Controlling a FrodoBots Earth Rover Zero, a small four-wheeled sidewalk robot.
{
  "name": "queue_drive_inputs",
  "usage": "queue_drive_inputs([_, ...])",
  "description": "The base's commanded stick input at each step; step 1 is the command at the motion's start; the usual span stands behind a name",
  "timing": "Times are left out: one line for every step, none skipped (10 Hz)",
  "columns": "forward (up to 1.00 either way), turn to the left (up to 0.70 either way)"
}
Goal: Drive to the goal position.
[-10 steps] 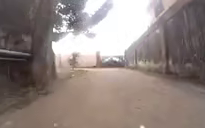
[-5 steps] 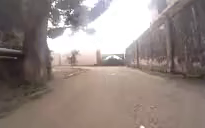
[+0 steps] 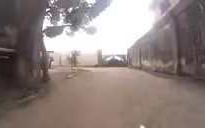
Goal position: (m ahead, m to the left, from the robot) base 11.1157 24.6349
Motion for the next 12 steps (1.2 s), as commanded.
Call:
queue_drive_inputs([0.70,0.00])
queue_drive_inputs([0.70,0.00])
queue_drive_inputs([0.70,0.00])
queue_drive_inputs([0.70,0.00])
queue_drive_inputs([0.70,0.00])
queue_drive_inputs([0.70,0.00])
queue_drive_inputs([0.70,0.00])
queue_drive_inputs([0.70,0.00])
queue_drive_inputs([0.70,0.00])
queue_drive_inputs([0.70,0.00])
queue_drive_inputs([0.70,0.00])
queue_drive_inputs([0.70,0.00])
